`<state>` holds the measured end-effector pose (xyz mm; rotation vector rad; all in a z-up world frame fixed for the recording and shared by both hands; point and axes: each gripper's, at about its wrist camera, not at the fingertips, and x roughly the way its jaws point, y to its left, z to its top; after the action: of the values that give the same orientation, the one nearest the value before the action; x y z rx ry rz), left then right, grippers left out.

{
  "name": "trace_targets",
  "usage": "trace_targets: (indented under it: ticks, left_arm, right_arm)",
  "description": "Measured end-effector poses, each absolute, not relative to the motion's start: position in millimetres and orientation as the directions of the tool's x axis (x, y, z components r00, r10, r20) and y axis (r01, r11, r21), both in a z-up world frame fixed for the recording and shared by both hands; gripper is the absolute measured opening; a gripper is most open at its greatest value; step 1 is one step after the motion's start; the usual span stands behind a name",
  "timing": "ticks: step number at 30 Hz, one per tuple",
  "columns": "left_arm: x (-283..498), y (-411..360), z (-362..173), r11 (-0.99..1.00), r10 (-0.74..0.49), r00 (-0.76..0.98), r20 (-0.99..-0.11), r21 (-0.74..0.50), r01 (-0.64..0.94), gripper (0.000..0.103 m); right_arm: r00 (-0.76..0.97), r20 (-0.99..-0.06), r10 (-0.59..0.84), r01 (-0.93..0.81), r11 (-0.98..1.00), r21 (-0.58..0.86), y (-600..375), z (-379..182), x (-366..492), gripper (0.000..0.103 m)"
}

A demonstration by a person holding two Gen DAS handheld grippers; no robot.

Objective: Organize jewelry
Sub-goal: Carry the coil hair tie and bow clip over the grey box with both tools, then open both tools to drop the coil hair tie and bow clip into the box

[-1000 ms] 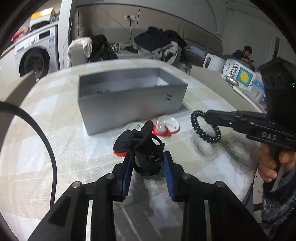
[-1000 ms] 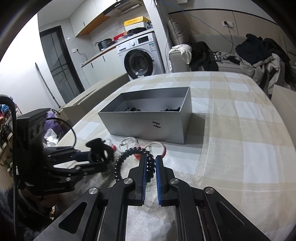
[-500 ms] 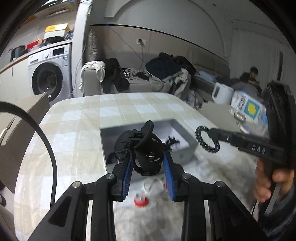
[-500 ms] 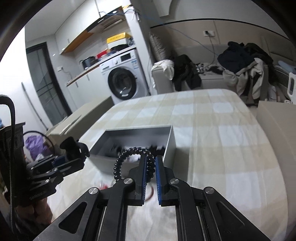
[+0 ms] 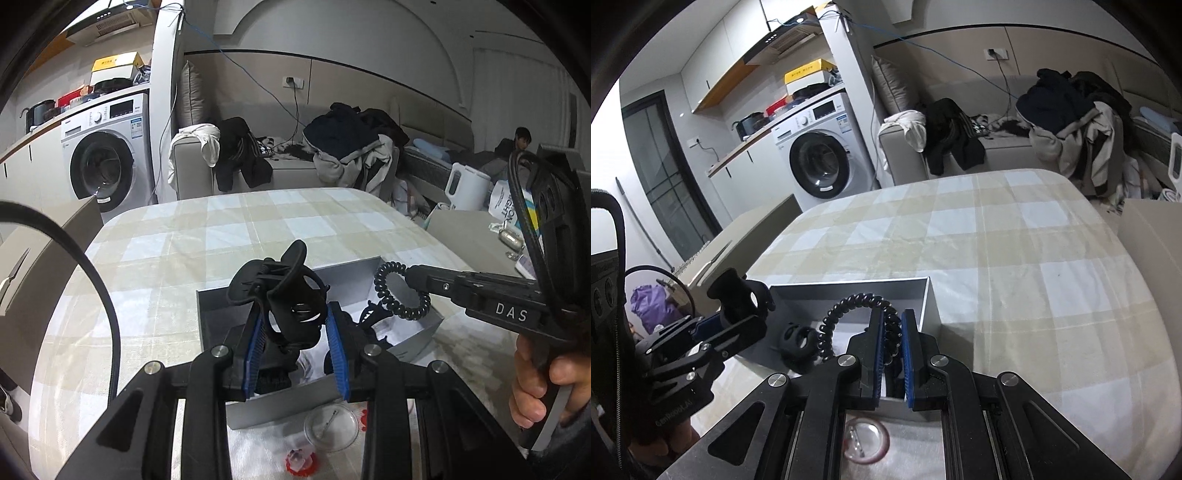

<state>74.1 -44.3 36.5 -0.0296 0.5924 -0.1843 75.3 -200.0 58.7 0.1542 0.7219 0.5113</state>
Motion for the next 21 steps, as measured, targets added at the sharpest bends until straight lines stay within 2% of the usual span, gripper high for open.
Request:
trace_targets:
  ticks: [7, 16, 21]
  left_arm:
    - [81.3, -49.5, 25.5, 0.983, -0.171, 0.786, -0.593, -0.056, 0.172, 0.026]
    - [79.2, -53.0, 22.7, 0.986, -0.135, 0.784, -0.606, -0.006, 0.164, 0.026]
    - [81.8, -51.2, 23.2, 0.986, -0.144, 0.779, -0.611, -0.023, 0.164, 0.027]
  right_arm:
    - [0.622, -0.603, 0.5, -0.419, 0.862, 0.284, -189.5, 49.9, 81.9, 0.009]
    - [0.612, -0.619, 0.491, -0.443, 0.862, 0.246, -176.6, 45.5, 83.6, 0.009]
    - [0.605, -0.616, 0.504, -0.467, 0.851, 0.238, -171.7, 43.8, 80.6, 0.009]
